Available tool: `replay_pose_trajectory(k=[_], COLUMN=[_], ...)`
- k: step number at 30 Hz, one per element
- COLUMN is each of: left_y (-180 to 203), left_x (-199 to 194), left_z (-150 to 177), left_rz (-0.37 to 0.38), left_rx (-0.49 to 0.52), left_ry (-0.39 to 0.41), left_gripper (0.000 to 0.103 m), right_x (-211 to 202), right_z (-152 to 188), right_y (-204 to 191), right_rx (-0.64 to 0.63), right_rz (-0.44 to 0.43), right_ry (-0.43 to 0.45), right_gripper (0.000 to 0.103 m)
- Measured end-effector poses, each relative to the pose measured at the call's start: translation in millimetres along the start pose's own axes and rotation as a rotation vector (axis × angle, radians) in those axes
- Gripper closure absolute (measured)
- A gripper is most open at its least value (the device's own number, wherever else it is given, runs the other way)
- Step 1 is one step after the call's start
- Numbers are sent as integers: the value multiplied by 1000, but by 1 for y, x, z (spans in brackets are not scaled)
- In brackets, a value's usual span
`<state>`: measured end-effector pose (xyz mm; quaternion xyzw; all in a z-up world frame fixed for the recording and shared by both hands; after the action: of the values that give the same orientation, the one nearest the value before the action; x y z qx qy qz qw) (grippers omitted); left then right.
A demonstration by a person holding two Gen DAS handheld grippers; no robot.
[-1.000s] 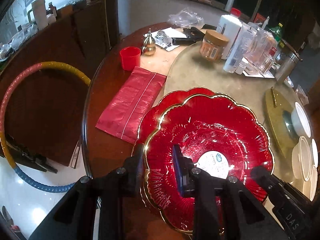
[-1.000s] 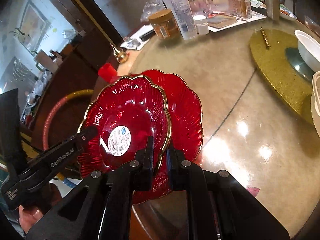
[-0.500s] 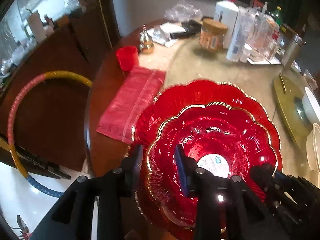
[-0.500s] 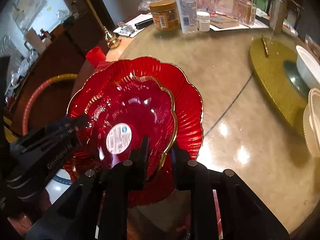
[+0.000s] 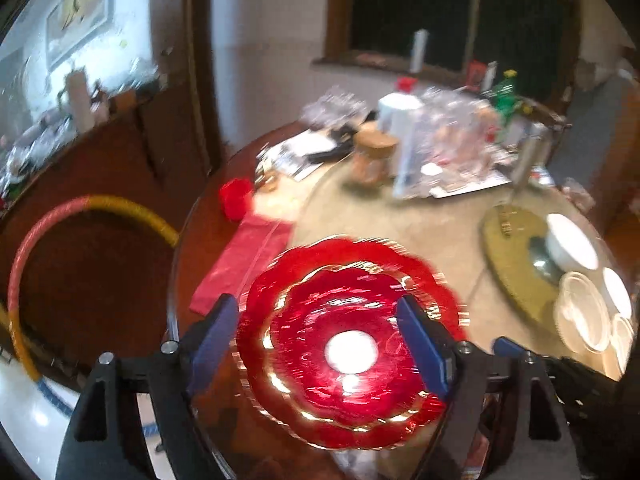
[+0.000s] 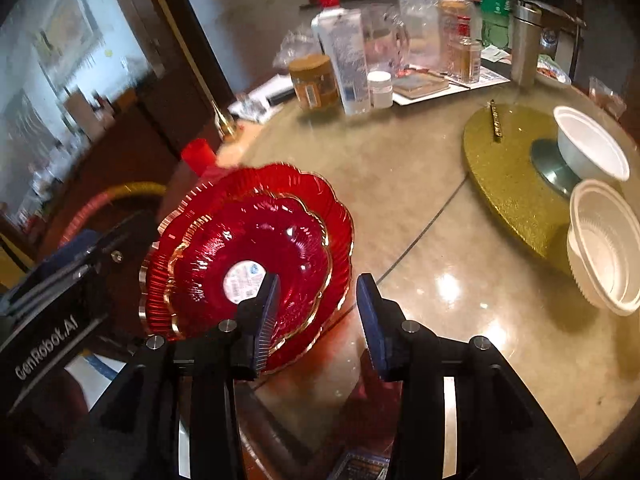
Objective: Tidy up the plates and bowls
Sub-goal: 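Stack the red labelled plate onto the red wedding plate, open right gripper, then move the right gripper to the large cream bowl and grasp its rim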
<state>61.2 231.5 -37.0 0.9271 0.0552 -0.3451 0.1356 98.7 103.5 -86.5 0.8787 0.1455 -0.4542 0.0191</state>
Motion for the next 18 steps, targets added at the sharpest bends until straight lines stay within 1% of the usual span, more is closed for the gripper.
replay_pose_trajectory(k=[1, 3, 5, 7, 10, 11, 12, 15, 18], left_y=[11, 27, 47, 65, 92, 102, 111, 135, 160], left_x=[-4, -6, -3, 3, 16, 20, 24, 32, 36], left_z=[1, 2, 7, 15, 27, 32, 37, 50, 60], left_rz=[27, 71, 127, 166, 206, 218, 234, 284, 373], left_rx=[20, 41, 63, 83, 121, 134, 147, 167, 169], left_ry=[18, 27, 9, -12, -54, -71, -91, -125, -146], left_gripper=[22, 21, 21, 21, 21, 21, 21, 21, 21], right_x=[-4, -12, -17, -23, -29, -30, -32, -37, -45], right_z=[2, 7, 13, 23, 42, 47, 56, 71, 81], right_y=[5, 22, 40, 64, 110, 120, 139, 178, 213], right_rx=[20, 79, 132, 199, 313, 336, 383, 474, 548], right_rz=[-20, -60, -96, -113, -100, -98, -81, -32, 34], right_ry=[9, 17, 19, 16, 11, 11, 12, 29, 62], right_gripper=[63, 63, 63, 63, 63, 63, 63, 63, 63])
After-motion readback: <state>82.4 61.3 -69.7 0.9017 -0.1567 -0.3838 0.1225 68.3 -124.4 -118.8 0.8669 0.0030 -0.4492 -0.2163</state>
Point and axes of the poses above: each gripper's, at about its wrist camera, not at the fingertips, and x roughly the way its jaws point, y to its right, z to its underside, the point moved 8 cm from there along x, roughly the way its jaws point, and after that the axes turned 13 degrees about z, right-handed, at the moved point
